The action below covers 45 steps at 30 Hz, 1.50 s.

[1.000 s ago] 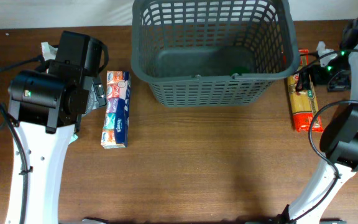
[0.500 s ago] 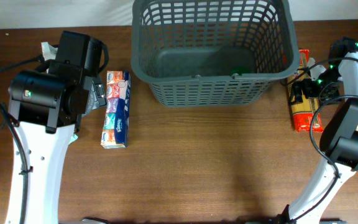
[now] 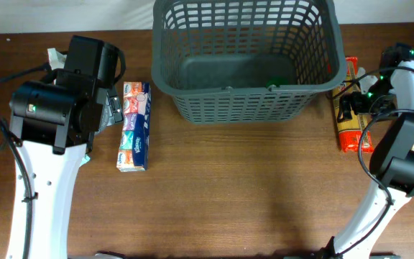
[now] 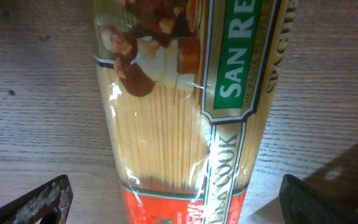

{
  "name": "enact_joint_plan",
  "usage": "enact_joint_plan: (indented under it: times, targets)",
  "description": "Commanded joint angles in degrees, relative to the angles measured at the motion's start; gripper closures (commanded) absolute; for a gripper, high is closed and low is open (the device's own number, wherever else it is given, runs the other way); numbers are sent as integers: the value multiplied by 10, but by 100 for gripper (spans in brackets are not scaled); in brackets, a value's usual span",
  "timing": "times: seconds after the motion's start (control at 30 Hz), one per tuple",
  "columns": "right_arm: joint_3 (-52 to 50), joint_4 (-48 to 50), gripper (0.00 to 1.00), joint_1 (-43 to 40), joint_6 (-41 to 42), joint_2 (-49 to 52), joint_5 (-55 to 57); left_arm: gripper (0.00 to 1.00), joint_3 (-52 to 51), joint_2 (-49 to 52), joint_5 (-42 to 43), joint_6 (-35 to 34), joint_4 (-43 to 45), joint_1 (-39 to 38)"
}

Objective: Pack container
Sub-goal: 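Lower the right gripper onto the San Remo spaghetti packet and grasp it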

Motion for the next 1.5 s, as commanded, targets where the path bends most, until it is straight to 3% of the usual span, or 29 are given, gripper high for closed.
enact_joint_plan:
  times: [0.0,1.13,1.33,1.37,1.4,1.47]
  targets:
    - [-5,0,1,-1,3,18,10,0,2,-3,0,-7,2,3]
    - [-80,66,1,-1,17,23,7,1,2,-3,0,-7,12,3]
    - [-80,75,1,-1,17,23,-40,0,2,-3,0,-7,12,3]
    - [-80,77,7,-1,17,23,-48,0,2,-3,0,-7,12,3]
    - [-80,80,26,-1,18,23,-52,0,2,-3,0,-7,12,3]
    - [-80,82,73,-1,18,23,-51,0,2,-3,0,-7,12,3]
